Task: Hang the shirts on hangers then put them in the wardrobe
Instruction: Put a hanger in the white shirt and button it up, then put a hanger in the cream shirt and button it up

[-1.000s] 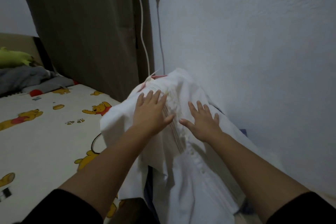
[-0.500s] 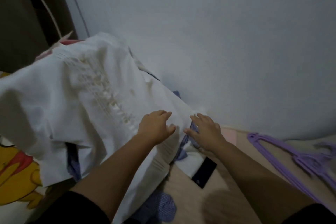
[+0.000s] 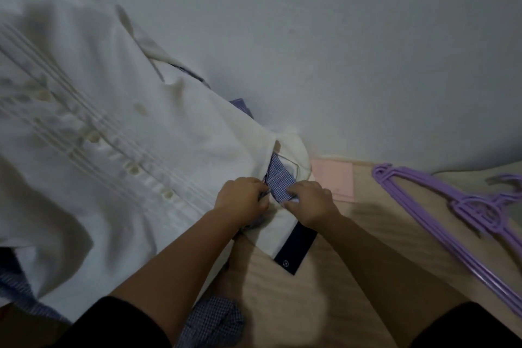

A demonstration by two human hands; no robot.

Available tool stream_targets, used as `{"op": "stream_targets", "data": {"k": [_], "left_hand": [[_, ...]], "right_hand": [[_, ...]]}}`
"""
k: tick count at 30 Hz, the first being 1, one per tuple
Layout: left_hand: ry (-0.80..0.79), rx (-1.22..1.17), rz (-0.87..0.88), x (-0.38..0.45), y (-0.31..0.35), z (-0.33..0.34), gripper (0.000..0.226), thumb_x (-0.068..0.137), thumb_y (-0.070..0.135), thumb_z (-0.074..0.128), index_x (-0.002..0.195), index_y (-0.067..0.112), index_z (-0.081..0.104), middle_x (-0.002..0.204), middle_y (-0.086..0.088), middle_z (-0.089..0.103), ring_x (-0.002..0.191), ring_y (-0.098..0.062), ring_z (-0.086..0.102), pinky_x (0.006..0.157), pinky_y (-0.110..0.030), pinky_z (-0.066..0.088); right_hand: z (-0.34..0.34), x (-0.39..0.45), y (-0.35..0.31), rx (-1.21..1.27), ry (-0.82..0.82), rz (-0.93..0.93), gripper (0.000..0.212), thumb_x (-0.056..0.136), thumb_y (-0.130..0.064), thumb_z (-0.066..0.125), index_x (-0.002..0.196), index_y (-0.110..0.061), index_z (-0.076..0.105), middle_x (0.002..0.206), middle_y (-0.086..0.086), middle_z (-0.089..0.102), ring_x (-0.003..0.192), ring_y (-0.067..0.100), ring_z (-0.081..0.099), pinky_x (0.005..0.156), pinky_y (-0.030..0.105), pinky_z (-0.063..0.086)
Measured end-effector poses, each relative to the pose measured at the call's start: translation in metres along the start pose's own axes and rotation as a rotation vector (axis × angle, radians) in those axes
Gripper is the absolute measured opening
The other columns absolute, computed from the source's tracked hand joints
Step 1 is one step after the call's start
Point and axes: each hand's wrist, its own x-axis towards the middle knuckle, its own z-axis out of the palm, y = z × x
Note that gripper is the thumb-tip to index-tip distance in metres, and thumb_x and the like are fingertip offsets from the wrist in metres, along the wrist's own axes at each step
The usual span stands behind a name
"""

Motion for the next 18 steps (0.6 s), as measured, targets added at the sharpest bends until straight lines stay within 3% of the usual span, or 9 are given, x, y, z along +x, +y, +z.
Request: {"op": "stream_targets", "data": {"k": [3,6,10,14,18], "left_hand": [[-0.019,0.012,0.03,0.008,-0.01,0.015,0.042,0.08,0.041,0.043,0.1,0.019,0.073,0.104,0.003,0.068,0.096,-0.023,0.061,0.074,-0.033,0.045],[-0.006,0.061,0.074,0.013,-0.02,0.027,0.04,0.075,0.044,0.052,0.099,0.02,0.075,0.104,0.003,0.068,0.098,-0.025,0.06,0.072,-0.033,0.039],[0.005,0.072,0.103,0.015,-0.02,0.034,0.039,0.076,0.047,0.061,0.1,0.021,0.076,0.104,0.003,0.068,0.1,-0.028,0.057,0.073,-0.033,0.034],[-0.086,0.086,0.078,0.018,-0.004,0.024,0.038,0.086,0.047,0.056,0.116,0.029,0.07,0.12,0.007,0.063,0.116,-0.02,0.048,0.087,-0.032,0.032],[-0.165,0.088,0.066,0.02,0.032,0.01,0.036,0.09,0.047,0.047,0.1,0.024,0.073,0.093,-0.001,0.069,0.092,-0.021,0.058,0.079,-0.031,0.034]], "right_hand": [[0.018,0.008,0.003,0.046,0.005,-0.023,0.049,0.084,-0.049,0.061,0.128,-0.029,0.055,0.124,0.004,0.053,0.118,0.023,0.042,0.096,0.033,0.033],[0.034,0.015,0.003,0.067,0.009,-0.075,0.051,0.082,-0.048,0.064,0.13,-0.033,0.054,0.117,0.005,0.053,0.115,0.024,0.042,0.093,0.031,0.034],[0.041,0.02,0.005,0.003,0.059,-0.151,0.025,0.088,-0.041,0.057,0.104,-0.027,0.071,0.102,0.006,0.057,0.103,0.028,0.048,0.079,0.031,0.038],[0.028,0.005,0.021,0.152,0.143,-0.114,0.033,0.079,-0.037,0.054,0.093,-0.014,0.073,0.097,0.01,0.059,0.098,0.031,0.048,0.074,0.03,0.027],[-0.006,-0.022,0.046,0.174,0.123,0.052,0.05,0.066,-0.038,0.039,0.101,-0.014,0.066,0.105,0.008,0.057,0.104,0.027,0.046,0.083,0.033,0.033]]}}
